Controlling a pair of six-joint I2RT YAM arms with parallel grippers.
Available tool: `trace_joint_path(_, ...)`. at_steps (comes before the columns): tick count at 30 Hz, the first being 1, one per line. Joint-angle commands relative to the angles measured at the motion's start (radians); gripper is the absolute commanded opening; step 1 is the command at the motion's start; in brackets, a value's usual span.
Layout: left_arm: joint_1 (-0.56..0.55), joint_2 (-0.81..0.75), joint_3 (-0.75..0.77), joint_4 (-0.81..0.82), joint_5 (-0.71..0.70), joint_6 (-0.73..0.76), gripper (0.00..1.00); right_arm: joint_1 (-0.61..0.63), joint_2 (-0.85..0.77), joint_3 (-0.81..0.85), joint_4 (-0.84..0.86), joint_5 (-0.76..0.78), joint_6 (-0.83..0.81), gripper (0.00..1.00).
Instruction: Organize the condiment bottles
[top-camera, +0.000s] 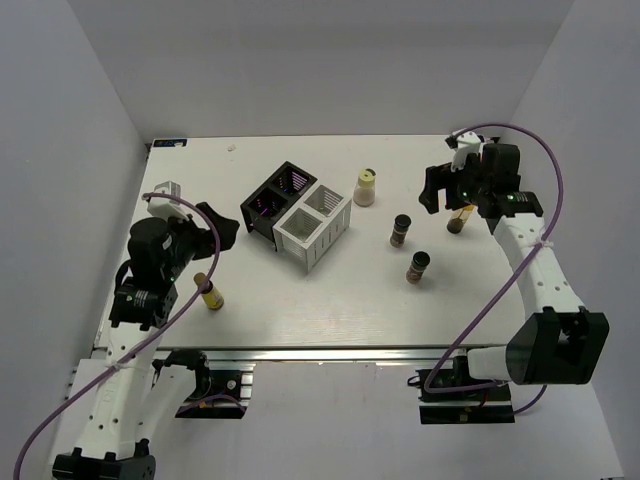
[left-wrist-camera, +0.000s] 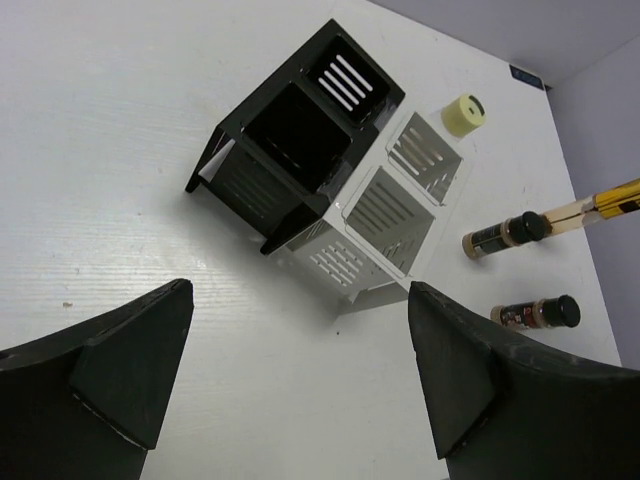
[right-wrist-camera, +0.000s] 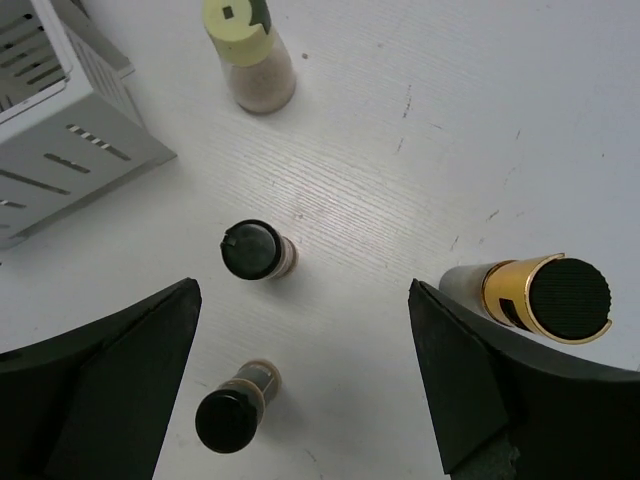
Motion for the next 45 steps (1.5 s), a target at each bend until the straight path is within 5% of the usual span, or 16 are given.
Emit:
trace_joint_path(1,0.005,-0.015,0.060,-0.069,0.005,0.017,0.98,0.001,-0.051,-0.009,0.032,-0.089,-0.100,0.90)
trace_joint_path(7,0.005,-0.041,0.152,-0.239,-0.098,-0.009,0.92,0.022,-0.058,0.019,-0.189,-0.464,-0.580,0.89)
trace_joint_path(10,0.005,-0.053,0.203,-0.311,-0.164,-0.039,0.73,0.113,-0.065,0.004,-0.192,-0.420,-0.614,0.89)
trace_joint_path(11,0.005,-0.052,0.218,-0.331,-0.178,-0.045,0.54,0.146,-0.067,-0.001,-0.207,-0.441,-0.646,0.89)
trace_joint_path(12,0.005,-0.046,0.233,-0.375,-0.194,-0.053,0.46,0.160,-0.070,-0.006,-0.210,-0.443,-0.631,0.89)
trace_joint_path(14,0.005,-0.030,0.281,-0.460,-0.240,-0.087,0.35,0.208,-0.080,-0.047,-0.137,-0.440,-0.570,0.89)
trace_joint_path(16,0.005,-0.003,0.322,-0.523,-0.299,-0.137,0.38,0.276,-0.076,-0.068,-0.096,-0.373,-0.496,0.78)
trace_joint_path(19,0.005,0.019,0.347,-0.638,-0.342,-0.205,0.66,0.321,-0.085,-0.105,-0.004,-0.287,-0.387,0.47)
trace_joint_path(21,0.005,0.026,0.353,-0.710,-0.389,-0.239,0.76,0.357,-0.088,-0.139,0.035,-0.233,-0.334,0.40)
trace_joint_path(24,0.005,0.053,0.330,-0.774,-0.434,-0.295,0.80,0.378,-0.088,-0.167,0.073,-0.170,-0.278,0.60)
trace_joint_path(27,0.005,0.086,0.272,-0.789,-0.439,-0.309,0.81,0.378,-0.090,-0.176,0.093,-0.130,-0.254,0.66)
trace_joint_path(45,0.005,0.263,0.060,-0.482,-0.393,-0.233,0.77,0.378,-0.122,-0.236,0.130,-0.081,-0.221,0.68)
